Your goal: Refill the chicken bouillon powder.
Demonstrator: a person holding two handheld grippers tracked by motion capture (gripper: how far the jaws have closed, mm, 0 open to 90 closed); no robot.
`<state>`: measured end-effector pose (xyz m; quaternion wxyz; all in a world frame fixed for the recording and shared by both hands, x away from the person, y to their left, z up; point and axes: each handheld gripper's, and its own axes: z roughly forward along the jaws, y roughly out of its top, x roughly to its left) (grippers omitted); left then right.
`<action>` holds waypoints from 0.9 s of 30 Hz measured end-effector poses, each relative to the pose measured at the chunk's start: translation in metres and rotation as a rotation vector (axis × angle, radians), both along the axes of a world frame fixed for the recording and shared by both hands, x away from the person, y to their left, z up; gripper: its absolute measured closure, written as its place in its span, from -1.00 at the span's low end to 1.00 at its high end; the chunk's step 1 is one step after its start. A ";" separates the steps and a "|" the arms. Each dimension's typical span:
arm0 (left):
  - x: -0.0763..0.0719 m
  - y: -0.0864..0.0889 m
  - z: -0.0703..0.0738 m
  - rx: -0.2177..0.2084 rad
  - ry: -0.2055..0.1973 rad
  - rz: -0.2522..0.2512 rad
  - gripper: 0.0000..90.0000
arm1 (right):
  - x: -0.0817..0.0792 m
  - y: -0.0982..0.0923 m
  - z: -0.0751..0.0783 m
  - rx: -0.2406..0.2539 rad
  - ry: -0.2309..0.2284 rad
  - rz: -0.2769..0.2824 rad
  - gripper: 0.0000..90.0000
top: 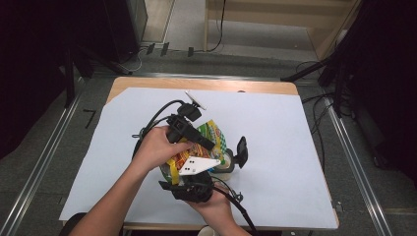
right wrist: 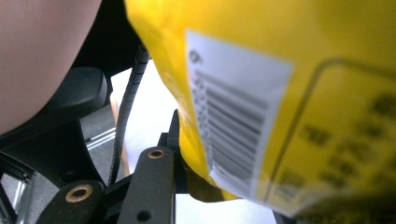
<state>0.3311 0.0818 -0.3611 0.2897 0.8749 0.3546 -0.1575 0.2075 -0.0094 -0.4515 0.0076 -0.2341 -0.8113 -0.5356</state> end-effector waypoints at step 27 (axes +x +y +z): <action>-0.008 0.013 0.009 -0.056 0.014 0.014 0.72 | -0.005 0.007 0.005 -0.027 -0.064 0.028 0.57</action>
